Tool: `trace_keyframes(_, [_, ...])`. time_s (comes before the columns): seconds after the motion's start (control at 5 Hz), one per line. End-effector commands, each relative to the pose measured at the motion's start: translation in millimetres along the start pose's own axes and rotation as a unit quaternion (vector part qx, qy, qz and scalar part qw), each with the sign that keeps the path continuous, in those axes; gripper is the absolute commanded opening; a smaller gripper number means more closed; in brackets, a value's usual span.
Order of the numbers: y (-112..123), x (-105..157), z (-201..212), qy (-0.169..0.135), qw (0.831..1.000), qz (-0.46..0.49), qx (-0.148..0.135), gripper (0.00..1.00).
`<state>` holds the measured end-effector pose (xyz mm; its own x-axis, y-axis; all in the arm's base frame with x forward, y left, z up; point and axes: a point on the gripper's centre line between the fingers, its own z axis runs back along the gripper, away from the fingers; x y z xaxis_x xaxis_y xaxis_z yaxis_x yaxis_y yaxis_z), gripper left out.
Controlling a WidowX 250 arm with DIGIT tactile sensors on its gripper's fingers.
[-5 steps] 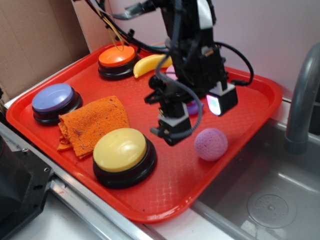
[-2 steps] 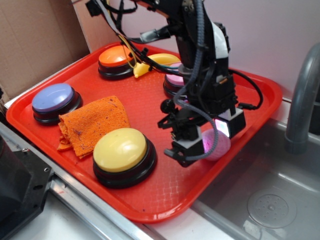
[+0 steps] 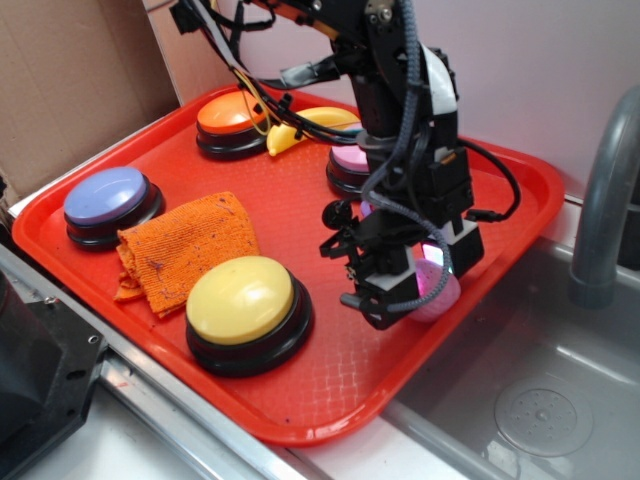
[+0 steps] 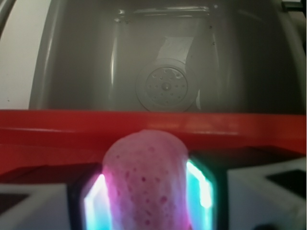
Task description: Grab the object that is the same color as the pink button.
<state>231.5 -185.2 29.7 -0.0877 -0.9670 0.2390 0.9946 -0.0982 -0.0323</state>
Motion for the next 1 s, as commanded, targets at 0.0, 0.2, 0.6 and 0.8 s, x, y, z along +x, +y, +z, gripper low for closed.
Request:
trace_keyframes(0.0, [7,-21,59,0.041,0.983,0.177,0.008,0.00])
trace_keyframes(0.2, [7,-47,108,0.077,0.951,0.299,0.029,0.00])
trace_keyframes(0.6, [-6,-115,163,0.111,0.840,0.531,0.024,0.00])
trace_keyframes(0.8, [-14,-130,173,0.106,0.767,0.631,0.048,0.00])
